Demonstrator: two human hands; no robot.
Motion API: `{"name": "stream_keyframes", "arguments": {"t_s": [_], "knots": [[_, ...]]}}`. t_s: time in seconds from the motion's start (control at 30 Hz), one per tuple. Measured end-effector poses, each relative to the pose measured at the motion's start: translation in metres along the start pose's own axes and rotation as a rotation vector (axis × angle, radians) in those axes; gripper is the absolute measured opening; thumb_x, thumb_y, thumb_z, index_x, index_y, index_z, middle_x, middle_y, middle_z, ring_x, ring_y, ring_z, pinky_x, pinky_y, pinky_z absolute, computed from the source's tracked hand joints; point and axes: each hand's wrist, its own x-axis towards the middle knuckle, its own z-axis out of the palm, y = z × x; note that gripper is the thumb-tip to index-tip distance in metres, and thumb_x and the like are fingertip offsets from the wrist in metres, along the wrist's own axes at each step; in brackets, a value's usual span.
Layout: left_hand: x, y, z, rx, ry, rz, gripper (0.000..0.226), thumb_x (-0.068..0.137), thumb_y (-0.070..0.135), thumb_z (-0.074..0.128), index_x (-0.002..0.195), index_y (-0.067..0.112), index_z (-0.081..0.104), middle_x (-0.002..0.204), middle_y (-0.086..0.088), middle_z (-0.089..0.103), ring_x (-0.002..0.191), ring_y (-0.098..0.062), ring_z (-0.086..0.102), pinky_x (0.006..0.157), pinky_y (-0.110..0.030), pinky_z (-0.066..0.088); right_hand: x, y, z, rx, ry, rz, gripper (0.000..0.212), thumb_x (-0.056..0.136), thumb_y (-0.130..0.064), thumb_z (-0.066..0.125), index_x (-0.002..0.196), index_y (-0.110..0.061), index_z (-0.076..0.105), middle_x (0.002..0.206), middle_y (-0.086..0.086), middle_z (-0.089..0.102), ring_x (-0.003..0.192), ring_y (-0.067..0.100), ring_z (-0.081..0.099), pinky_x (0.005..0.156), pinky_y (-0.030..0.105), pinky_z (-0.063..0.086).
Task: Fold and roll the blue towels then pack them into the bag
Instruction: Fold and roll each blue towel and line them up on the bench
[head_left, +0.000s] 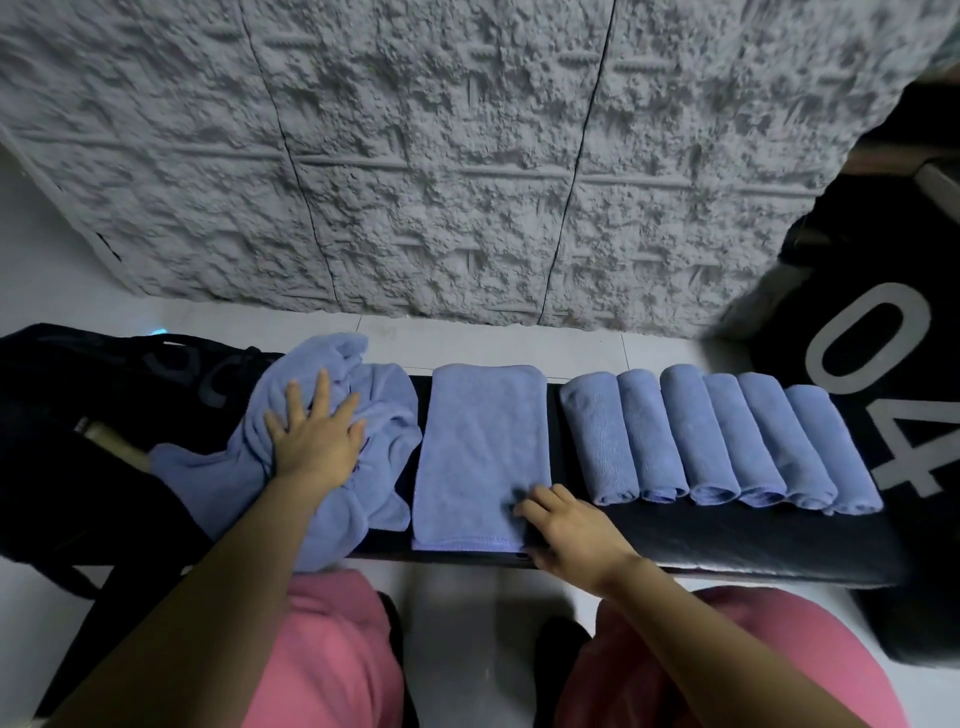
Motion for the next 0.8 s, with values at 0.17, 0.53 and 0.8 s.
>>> {"name": "stream_keyframes", "arguments": {"t_s": [0.17, 0.53, 0.8], "knots": [[-0.002, 0.008, -0.007, 0.011, 0.082, 0.062, 0.049, 0.096, 0.038, 0.045, 0.143, 0.038, 0.030, 0.159, 0.003, -0.006, 0.143, -0.035, -0.013, 0.107, -0.066, -0.009, 0.000, 0.003, 0.001, -0.061, 0.068, -0.071, 0.047, 0.063, -0.017, 0.062, 0.108, -0.019, 0.050, 0.108, -0.003, 0.048, 0.091, 0.020, 0.052, 0.065, 0.031, 0.053], [-0.039, 0.051, 0.019, -0.111, 0.060, 0.930, 0.007, 0.083, 0.013, 0.062, 0.090, 0.016, 0.063, 0.097, 0.003, 0.060, 0.092, -0.018, 0.056, 0.081, -0.029, 0.043, -0.007, 0.002, 0.011, -0.321, 0.187, -0.167, 0.029, 0.071, -0.014, 0.047, 0.098, -0.023, 0.055, 0.093, -0.005, 0.058, 0.078, 0.018, 0.058, 0.057, 0.027, 0.048], [-0.047, 0.054, 0.035, -0.061, -0.331, 0.743, 0.052, 0.068, 0.047, 0.077, 0.104, 0.018, 0.053, 0.103, 0.008, 0.044, 0.093, -0.006, 0.040, 0.078, -0.023, 0.041, -0.002, 0.001, 0.005, 0.395, 0.167, 0.393, 0.020, 0.092, -0.020, 0.050, 0.111, -0.025, 0.055, 0.096, 0.003, 0.062, 0.087, 0.023, 0.059, 0.073, 0.035, 0.048]]}}
